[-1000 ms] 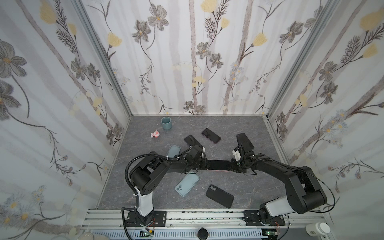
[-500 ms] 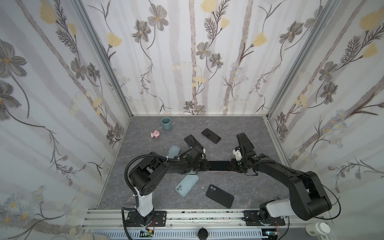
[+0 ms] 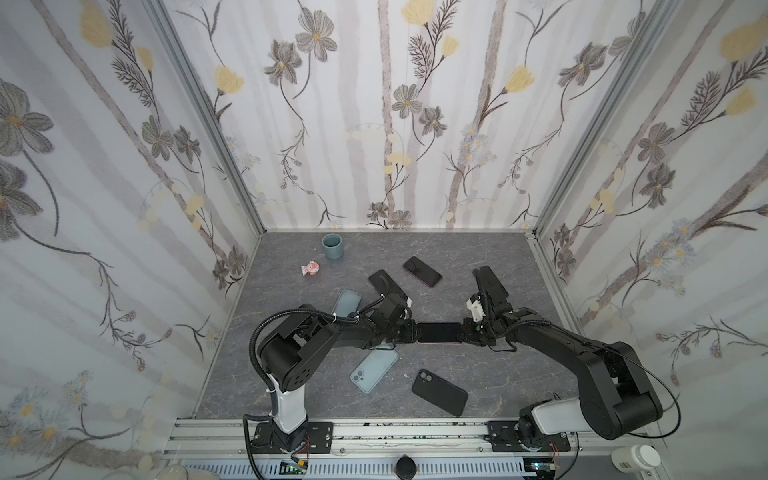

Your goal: Put the phone into the phone case

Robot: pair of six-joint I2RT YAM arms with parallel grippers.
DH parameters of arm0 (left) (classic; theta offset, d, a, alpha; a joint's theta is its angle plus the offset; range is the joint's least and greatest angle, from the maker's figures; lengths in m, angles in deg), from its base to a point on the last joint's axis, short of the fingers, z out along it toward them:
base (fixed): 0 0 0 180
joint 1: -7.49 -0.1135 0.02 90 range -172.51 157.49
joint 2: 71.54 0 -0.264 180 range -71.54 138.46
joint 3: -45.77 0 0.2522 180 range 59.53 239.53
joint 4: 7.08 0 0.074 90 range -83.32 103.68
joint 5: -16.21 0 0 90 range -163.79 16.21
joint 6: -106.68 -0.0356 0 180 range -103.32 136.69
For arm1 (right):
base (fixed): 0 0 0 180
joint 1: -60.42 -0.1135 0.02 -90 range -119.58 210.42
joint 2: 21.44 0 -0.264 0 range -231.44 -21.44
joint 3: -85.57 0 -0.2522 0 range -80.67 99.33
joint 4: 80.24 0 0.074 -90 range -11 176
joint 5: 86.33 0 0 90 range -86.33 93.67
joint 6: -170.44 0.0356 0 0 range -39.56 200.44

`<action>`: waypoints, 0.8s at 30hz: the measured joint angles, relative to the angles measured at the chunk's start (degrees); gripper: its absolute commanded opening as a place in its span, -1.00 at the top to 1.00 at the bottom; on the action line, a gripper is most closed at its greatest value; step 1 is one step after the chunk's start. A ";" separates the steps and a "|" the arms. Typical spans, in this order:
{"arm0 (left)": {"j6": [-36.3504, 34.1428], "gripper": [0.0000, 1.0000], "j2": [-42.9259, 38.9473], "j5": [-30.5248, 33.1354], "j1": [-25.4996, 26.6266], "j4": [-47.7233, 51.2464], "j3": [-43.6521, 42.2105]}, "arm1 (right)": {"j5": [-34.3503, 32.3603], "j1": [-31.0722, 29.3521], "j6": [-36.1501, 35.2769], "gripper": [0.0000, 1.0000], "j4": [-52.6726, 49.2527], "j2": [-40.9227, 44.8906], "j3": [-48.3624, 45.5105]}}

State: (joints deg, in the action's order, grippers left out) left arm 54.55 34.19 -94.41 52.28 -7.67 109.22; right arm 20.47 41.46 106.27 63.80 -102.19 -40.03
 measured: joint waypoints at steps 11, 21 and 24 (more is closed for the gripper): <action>0.00 0.42 0.00 -0.02 0.00 -0.35 -0.22 | -1.62 0.68 -0.81 0.78 -0.57 -1.36 -0.66; -0.31 0.42 0.09 -0.04 0.00 -0.39 -0.28 | -0.44 0.87 -1.05 0.84 2.29 -3.58 -2.03; -0.37 0.42 0.20 -0.13 -0.04 -0.39 -0.20 | -0.63 0.87 -1.40 0.84 2.60 -3.58 -2.34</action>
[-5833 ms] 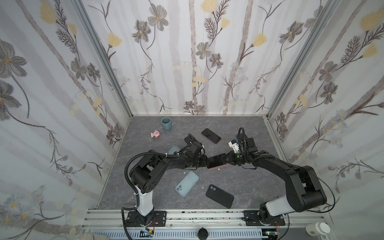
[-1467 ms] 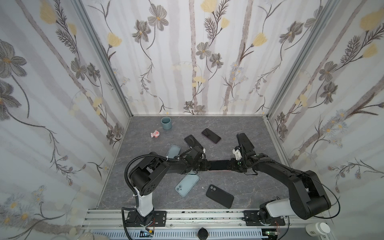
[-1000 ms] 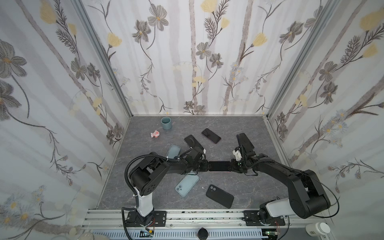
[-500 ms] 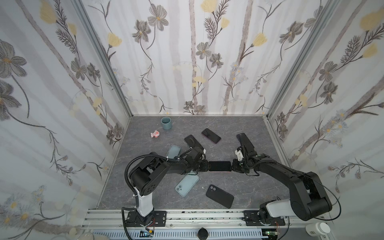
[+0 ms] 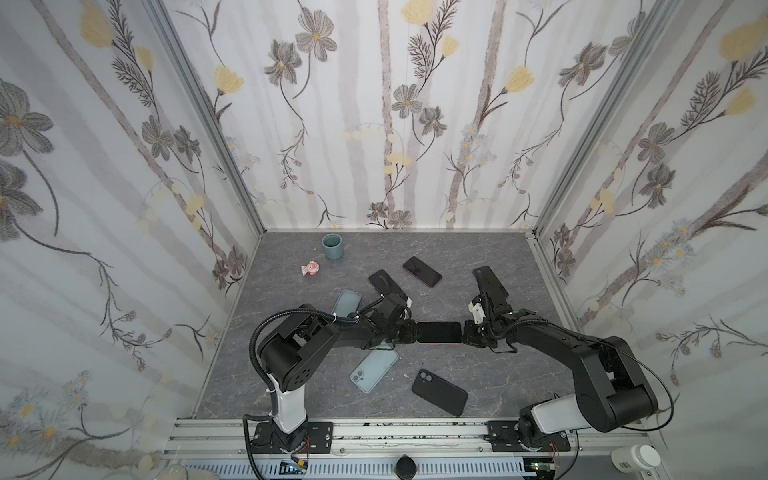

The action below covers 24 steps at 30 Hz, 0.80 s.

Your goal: Put the phone into the phone case

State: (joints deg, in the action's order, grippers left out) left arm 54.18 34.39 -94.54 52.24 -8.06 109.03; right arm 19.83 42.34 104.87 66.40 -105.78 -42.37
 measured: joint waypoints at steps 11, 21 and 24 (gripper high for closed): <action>-0.31 0.43 -0.17 0.17 0.00 1.27 0.59 | -0.55 -0.28 0.00 0.75 -0.04 0.42 0.48; -1.36 0.42 -0.04 0.79 -0.98 5.20 3.89 | -3.69 -0.20 0.17 0.31 -2.32 2.45 4.04; -1.49 0.41 1.33 0.72 -1.14 5.62 5.51 | -3.34 0.04 0.17 0.33 -1.66 -0.39 4.15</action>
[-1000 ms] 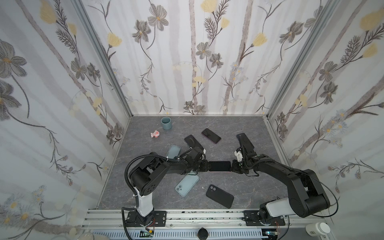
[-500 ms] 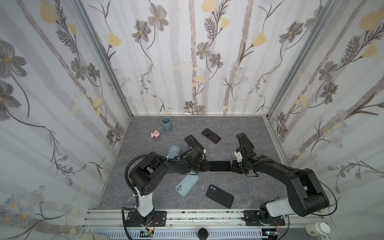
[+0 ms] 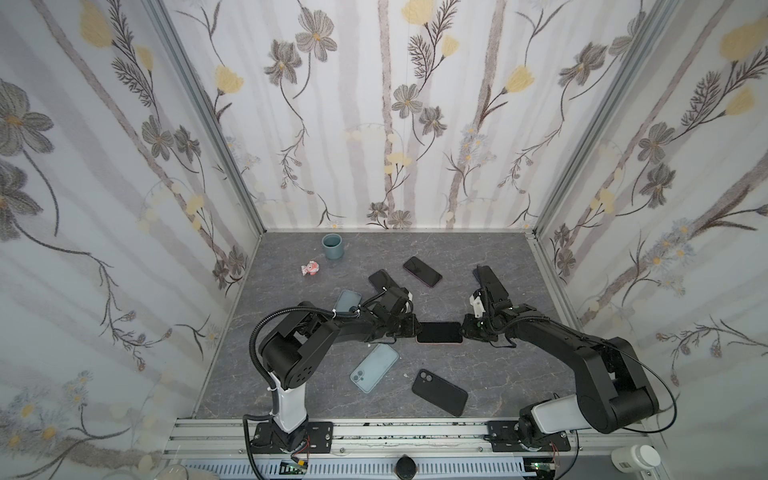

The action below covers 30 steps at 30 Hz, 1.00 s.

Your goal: Put the phone into the phone case

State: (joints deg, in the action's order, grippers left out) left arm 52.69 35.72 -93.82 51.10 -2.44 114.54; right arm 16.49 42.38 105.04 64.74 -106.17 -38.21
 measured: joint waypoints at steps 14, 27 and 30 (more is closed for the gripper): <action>-2.34 0.39 2.38 0.46 -0.66 2.62 3.58 | 2.45 -5.42 3.45 0.37 2.51 0.72 -2.86; -3.65 0.36 0.55 0.26 -1.99 4.66 3.58 | 1.79 -5.62 3.80 0.23 0.85 3.30 -0.13; -4.26 0.36 0.13 0.26 -2.10 4.90 3.58 | 1.53 -5.62 3.74 0.19 -0.96 3.30 1.16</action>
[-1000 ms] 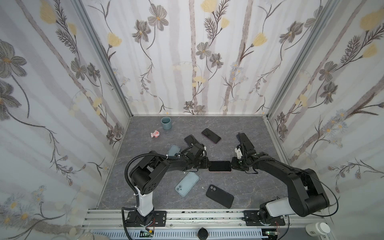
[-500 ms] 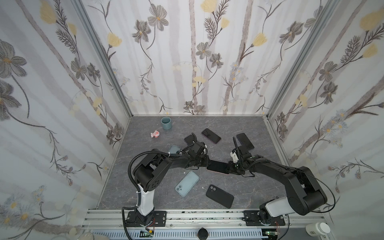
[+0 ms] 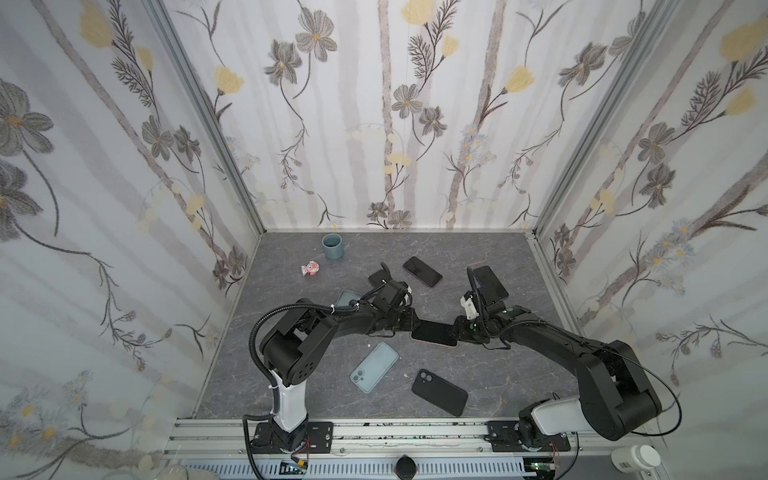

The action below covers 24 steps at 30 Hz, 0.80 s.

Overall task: Put the phone into the phone case
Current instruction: 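Open the right gripper and lift it off the cased phone while the left gripper holds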

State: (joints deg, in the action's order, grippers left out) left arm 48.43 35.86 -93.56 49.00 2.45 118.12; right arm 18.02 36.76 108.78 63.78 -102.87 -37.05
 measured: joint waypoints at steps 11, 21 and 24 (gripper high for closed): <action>-0.50 0.34 -0.39 -0.02 -0.33 1.49 0.63 | -2.62 0.48 -0.96 0.17 -1.81 2.05 1.88; -2.45 0.31 -0.59 0.07 -0.44 2.95 3.58 | -5.77 2.16 -0.74 0.09 -2.47 8.50 0.50; -2.40 0.30 -0.57 -0.02 -0.44 2.71 3.37 | -5.73 2.54 -0.33 0.17 -1.95 10.23 -1.46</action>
State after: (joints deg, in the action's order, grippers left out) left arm 46.03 35.29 -93.58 48.57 5.16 121.49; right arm 12.29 39.30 108.45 61.83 -92.64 -38.52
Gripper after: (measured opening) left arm 0.348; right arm 0.443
